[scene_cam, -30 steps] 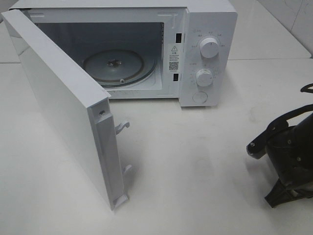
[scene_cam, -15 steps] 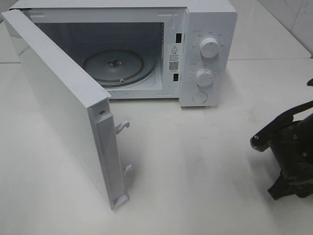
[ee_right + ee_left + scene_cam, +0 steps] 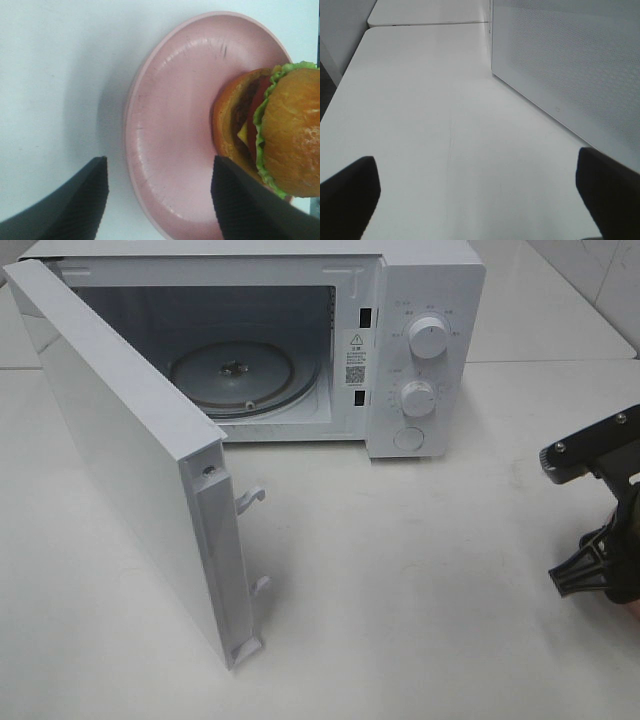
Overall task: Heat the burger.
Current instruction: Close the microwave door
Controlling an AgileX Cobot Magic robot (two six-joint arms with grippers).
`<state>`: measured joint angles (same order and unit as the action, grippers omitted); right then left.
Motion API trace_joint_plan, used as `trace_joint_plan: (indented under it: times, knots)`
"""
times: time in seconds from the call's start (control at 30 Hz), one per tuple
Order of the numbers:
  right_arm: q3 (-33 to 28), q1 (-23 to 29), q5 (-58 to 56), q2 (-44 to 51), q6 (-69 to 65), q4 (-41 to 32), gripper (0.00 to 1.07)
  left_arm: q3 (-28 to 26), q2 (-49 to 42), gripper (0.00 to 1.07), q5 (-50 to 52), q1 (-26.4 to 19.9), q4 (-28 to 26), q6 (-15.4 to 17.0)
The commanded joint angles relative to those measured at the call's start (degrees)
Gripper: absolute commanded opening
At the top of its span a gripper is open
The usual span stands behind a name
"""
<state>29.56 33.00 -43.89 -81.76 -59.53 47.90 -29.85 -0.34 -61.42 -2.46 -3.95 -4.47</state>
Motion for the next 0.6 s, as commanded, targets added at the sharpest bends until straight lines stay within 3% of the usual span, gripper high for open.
trace_joint_plan:
  times: [0.03, 0.07, 0.23, 0.3, 0.33, 0.47, 0.6]
  knots:
    - [1.66, -0.17, -0.34, 3.04, 6.36, -5.16, 0.61, 0.23, -0.86, 1.00, -0.11, 0.00, -0.06, 0.23]
    - [3.38, -0.17, -0.34, 5.50, 12.55, -9.91, 0.61, 0.23, -0.86, 1.00, -0.11, 0.00, -0.06, 0.23]
    - [6.19, -0.17, -0.34, 9.22, 24.64, -19.02, 0.61, 0.23, -0.86, 1.00, -0.11, 0.00, -0.06, 0.23]
    - [7.73, -0.17, -0.29, 11.75, 33.92, -26.70, 0.63, 0.23, -0.86, 1.00, -0.11, 0.00, -0.06, 0.23]
    - [7.73, -0.17, -0.29, 11.75, 33.92, -26.70, 0.63, 0.23, -0.86, 1.00, -0.11, 0.00, -0.06, 0.23]
    - [8.82, -0.17, -1.15, 16.16, 48.19, -38.79, 0.73, 0.23, -0.86, 1.00, -0.11, 0.00, -0.06, 0.23]
    - [8.82, -0.17, -2.46, 18.85, 52.83, -43.26, 0.80, 0.23, -0.86, 1.00, -0.11, 0.00, -0.06, 0.23]
